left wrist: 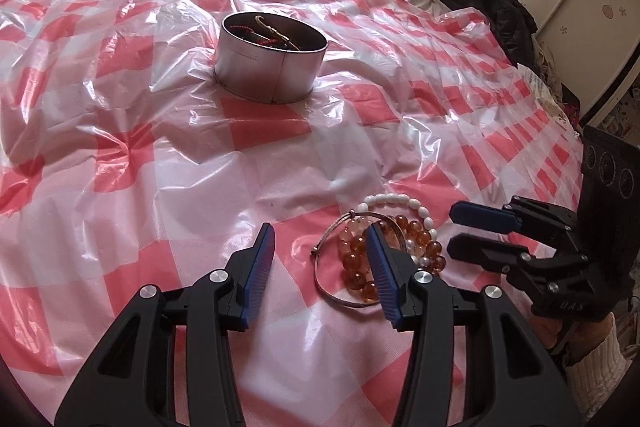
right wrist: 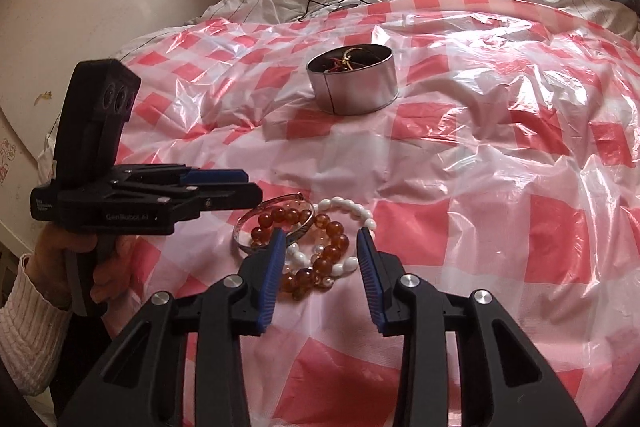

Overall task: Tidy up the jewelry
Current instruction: 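Move both open tools back to the remaining bracelets beside the tin, then grasp the silver bangle with the left tool while the right tool grasps the amber bracelet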

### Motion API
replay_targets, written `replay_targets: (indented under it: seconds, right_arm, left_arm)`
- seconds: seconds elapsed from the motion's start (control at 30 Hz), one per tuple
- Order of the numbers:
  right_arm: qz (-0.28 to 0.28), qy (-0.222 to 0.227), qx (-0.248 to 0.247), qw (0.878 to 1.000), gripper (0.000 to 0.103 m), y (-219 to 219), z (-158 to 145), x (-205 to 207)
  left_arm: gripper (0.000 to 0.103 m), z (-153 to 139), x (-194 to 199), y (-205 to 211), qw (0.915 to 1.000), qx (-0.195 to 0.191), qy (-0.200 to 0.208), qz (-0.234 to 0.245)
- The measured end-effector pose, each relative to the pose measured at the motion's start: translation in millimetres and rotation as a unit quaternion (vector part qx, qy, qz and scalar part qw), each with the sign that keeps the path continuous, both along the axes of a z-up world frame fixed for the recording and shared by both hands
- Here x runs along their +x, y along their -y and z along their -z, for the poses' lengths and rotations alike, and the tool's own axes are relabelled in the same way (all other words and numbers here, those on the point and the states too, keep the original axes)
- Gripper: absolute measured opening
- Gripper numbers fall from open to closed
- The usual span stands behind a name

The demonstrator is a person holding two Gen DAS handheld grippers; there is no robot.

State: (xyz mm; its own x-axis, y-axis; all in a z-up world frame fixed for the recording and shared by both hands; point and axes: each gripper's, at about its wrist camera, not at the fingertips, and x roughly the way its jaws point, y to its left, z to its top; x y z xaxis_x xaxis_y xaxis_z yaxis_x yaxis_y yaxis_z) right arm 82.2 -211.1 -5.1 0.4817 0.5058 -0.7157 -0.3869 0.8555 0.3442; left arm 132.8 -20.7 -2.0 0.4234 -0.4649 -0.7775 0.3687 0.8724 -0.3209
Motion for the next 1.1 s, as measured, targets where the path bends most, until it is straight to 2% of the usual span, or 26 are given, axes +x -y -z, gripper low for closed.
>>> replay_targets:
  seconds: [0.1, 0.23, 0.4, 0.47, 0.6, 0.77, 0.83, 0.87, 0.97, 1.1]
  right_arm:
    - [-0.005, 0.000, -0.042, 0.999, 0.036, -12, 9, 1]
    - [-0.001, 0.008, -0.091, 0.996, 0.036, -18, 16, 2]
    - [0.039, 0.034, -0.158, 0.986, 0.036, -14, 18, 11]
    - [0.053, 0.038, -0.158, 0.985, 0.036, -8, 16, 12]
    - [0.052, 0.035, -0.149, 0.987, 0.036, -3, 13, 9]
    - [0.042, 0.021, -0.123, 0.991, 0.036, -2, 13, 7]
    - [0.040, 0.017, -0.116, 0.992, 0.033, -1, 13, 7]
    - [0.038, 0.016, -0.114, 0.993, 0.031, -2, 14, 7]
    - [0.032, 0.010, -0.113, 0.993, 0.021, -4, 16, 7]
    - [0.035, 0.017, -0.111, 0.993, 0.012, -4, 14, 6]
  left_arm:
    - [0.045, -1, 5, 3, 0.9990, 0.040, 0.017, -0.010]
    - [0.045, 4, 4, 13, 0.9958, 0.088, 0.022, 0.015]
    - [0.044, 10, -1, 25, 0.9867, 0.154, 0.044, 0.024]
    - [0.037, 7, 1, 23, 0.9872, 0.151, 0.049, 0.021]
    - [0.036, 0, -2, 29, 0.9891, 0.125, 0.061, 0.049]
    - [0.032, 11, -3, 44, 0.9883, 0.128, 0.047, 0.070]
    - [0.027, 11, -2, 46, 0.9899, 0.114, 0.041, 0.074]
    - [0.019, 11, -3, 47, 0.9903, 0.109, 0.038, 0.076]
    - [0.005, 13, -2, 46, 0.9917, 0.099, 0.027, 0.078]
    - [0.005, 12, 0, 40, 0.9942, 0.085, 0.022, 0.062]
